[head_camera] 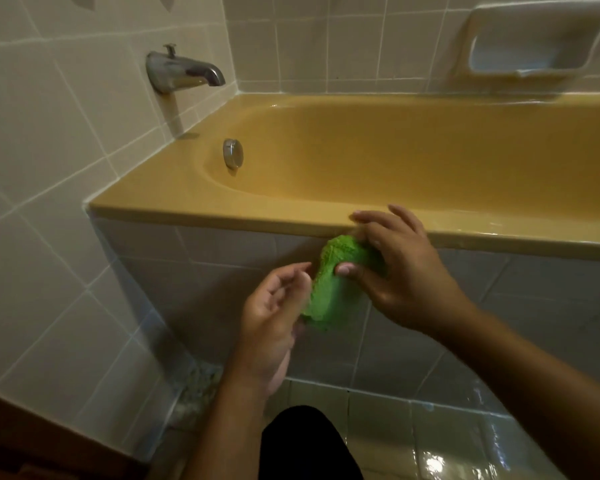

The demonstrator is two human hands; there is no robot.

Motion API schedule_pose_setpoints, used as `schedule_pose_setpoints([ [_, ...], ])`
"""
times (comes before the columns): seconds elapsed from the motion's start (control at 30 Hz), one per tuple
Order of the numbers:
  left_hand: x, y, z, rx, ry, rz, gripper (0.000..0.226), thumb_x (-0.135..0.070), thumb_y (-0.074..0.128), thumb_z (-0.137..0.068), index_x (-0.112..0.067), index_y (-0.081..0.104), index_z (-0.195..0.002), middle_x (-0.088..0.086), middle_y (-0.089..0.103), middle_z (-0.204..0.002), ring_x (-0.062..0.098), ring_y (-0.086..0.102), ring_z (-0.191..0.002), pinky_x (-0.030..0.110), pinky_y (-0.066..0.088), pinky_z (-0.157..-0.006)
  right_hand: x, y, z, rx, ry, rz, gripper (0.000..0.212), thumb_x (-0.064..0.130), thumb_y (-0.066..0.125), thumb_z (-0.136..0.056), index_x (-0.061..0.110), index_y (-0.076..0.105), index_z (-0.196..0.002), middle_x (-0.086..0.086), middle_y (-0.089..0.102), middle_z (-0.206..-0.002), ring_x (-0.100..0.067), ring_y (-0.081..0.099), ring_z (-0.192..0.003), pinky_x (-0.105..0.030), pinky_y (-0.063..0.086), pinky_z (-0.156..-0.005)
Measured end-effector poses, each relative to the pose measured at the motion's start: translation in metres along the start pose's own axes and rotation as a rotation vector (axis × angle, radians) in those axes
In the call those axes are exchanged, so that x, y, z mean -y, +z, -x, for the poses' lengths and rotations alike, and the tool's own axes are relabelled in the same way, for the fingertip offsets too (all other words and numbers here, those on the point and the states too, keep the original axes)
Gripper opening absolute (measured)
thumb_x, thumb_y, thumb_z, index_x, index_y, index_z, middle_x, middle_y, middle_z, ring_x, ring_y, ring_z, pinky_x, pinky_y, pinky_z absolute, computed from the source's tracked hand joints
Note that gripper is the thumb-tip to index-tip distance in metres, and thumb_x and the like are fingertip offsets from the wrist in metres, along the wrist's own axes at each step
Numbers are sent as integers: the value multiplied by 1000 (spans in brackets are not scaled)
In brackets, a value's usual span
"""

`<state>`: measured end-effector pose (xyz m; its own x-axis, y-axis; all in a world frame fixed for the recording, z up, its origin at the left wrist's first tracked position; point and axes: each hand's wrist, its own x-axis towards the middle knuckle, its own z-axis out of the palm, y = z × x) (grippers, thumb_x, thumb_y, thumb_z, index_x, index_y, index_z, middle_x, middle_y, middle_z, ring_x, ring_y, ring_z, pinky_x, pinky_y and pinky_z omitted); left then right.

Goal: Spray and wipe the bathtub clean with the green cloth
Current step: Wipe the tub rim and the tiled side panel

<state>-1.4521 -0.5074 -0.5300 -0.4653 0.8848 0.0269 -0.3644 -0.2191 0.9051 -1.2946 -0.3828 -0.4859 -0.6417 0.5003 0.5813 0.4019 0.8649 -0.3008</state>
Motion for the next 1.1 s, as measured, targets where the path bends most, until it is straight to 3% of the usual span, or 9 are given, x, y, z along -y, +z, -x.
schedule_pose_setpoints([
  [0.1,3,-6,0,144,127,-360,45,-14,84,-84,-21,68,-125,-5,75,-118,13,72,-109,28,58,-88,12,22,31,-287,122,146,41,52,64,-90,12,71,-100,-8,68,-112,-22,51,-119,-42,32,-101],
  [0.17,8,-6,-5,120,247,-610,38,-8,81,-88,-26,72,-120,-11,75,-111,7,71,-104,27,58,-84,19,34,42,-365,192,114,38,49,67,-91,12,71,-100,2,61,-96,-15,46,-102,-41,35,-87],
  [0.27,9,-6,-15,11,525,-940,42,1,79,-83,-25,76,-115,-15,74,-109,5,67,-102,31,57,-86,27,43,51,-317,330,-76,31,46,70,-92,18,65,-105,10,53,-94,-10,46,-86,-40,47,-71],
  [0.4,-6,-9,-31,-46,929,-1274,57,13,64,-69,-23,78,-112,-12,74,-110,21,58,-102,39,45,-87,38,40,59,-257,453,-230,31,47,60,-95,24,62,-115,11,63,-98,-3,56,-81,-27,49,-63],
  [0.5,-17,-2,-47,-26,1066,-1355,54,10,69,-66,-24,78,-108,-13,74,-110,25,62,-99,49,43,-85,39,37,58,-265,519,-324,27,42,63,-97,28,63,-120,13,68,-103,-4,64,-83,-35,56,-63],
  [0.77,-23,0,-61,-52,1077,-1412,27,-9,85,-76,-17,77,-101,-2,68,-98,21,62,-93,48,44,-88,29,54,55,-526,603,-546,39,22,80,-90,33,51,-114,12,60,-97,-6,64,-89,-24,55,-69],
  [0.9,-41,10,-59,3,1017,-1509,21,-20,80,-77,-15,76,-97,-2,64,-88,20,58,-84,44,42,-85,42,54,69,-536,589,-580,23,4,69,-95,22,63,-108,10,55,-104,-7,61,-98,-35,56,-83],
  [1.0,-46,14,-54,17,932,-1555,23,-17,82,-77,-17,75,-99,-2,61,-89,20,55,-84,42,43,-85,59,57,74,-523,553,-575,22,9,64,-100,20,66,-118,15,55,-115,-12,58,-112,-38,52,-94],
  [1.1,-44,14,-53,-39,861,-1484,23,-19,83,-77,-21,76,-98,-3,62,-89,24,58,-86,41,50,-79,81,73,72,-518,534,-560,39,19,58,-102,19,56,-141,11,43,-141,-7,41,-137,-18,34,-112],
])
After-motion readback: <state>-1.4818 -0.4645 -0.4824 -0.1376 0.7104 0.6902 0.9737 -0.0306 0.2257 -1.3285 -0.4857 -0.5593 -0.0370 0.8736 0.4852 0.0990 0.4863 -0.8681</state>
